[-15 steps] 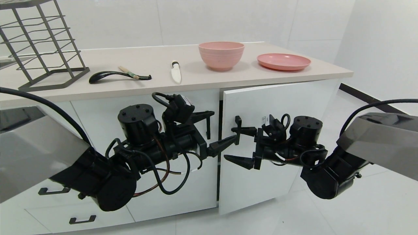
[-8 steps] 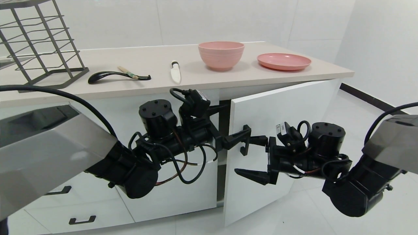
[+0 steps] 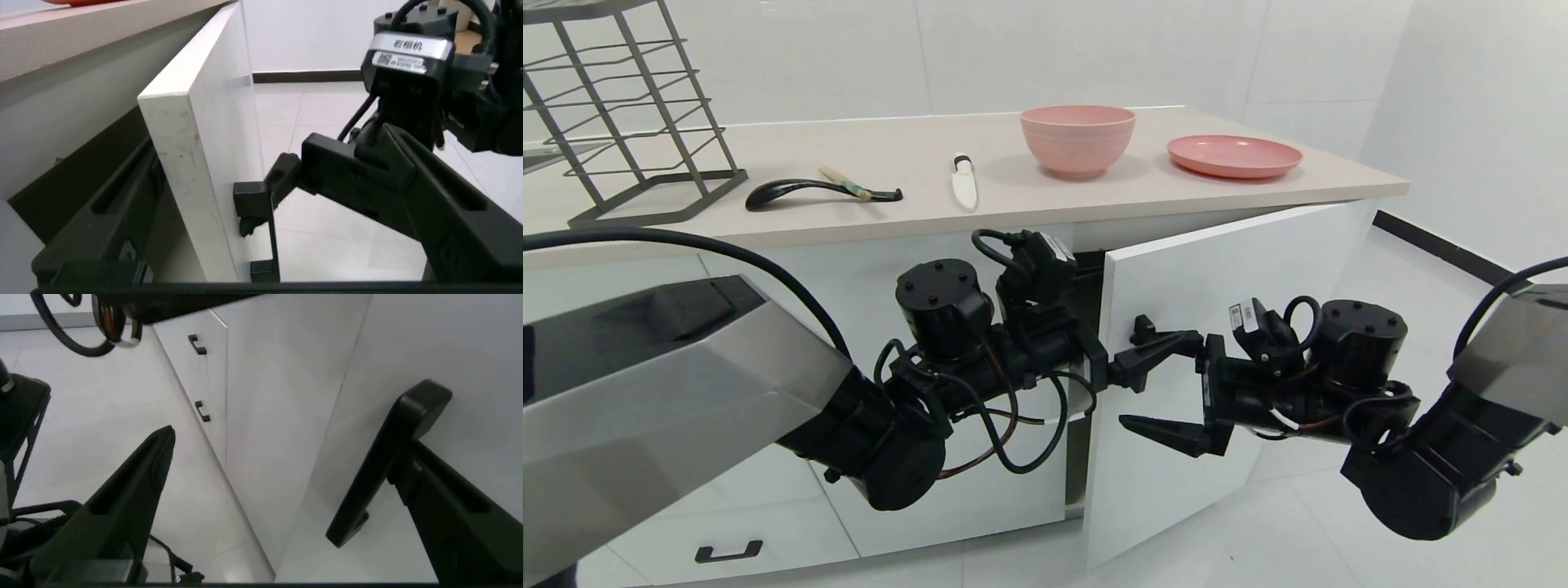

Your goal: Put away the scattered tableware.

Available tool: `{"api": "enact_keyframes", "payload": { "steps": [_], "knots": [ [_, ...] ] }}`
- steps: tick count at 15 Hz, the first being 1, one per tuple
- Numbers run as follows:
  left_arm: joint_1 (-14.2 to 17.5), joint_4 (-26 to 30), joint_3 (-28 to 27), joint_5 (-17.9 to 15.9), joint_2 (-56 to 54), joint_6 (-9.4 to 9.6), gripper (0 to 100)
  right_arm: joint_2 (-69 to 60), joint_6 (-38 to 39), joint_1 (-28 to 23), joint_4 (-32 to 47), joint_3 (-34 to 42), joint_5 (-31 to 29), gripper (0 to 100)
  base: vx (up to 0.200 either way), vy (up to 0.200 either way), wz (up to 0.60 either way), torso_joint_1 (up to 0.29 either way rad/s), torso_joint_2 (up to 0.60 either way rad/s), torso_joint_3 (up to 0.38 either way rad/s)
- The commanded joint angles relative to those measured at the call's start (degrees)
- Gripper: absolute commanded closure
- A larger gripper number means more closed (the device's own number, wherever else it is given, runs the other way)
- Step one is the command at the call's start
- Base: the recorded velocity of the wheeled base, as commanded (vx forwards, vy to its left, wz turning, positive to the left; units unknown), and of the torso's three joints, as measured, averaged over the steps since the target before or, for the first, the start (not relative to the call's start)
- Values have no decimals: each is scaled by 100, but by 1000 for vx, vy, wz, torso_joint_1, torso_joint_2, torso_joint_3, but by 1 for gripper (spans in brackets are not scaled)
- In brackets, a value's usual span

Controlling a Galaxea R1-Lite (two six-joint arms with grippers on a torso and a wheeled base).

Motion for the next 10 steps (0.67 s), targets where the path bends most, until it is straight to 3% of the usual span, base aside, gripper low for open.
{"api": "enact_keyframes", "payload": {
  "steps": [1, 10],
  "knots": [
    [-3, 8, 28, -16, -12, -2, 0, -11, 11, -154, 42, 36, -64, 0, 0, 0, 0, 0, 0, 0],
    [-3, 25, 45, 63, 5, 15, 0, -293, -24, -250, 42, 590, -82, 0, 0, 0, 0, 0, 0, 0]
  ]
}}
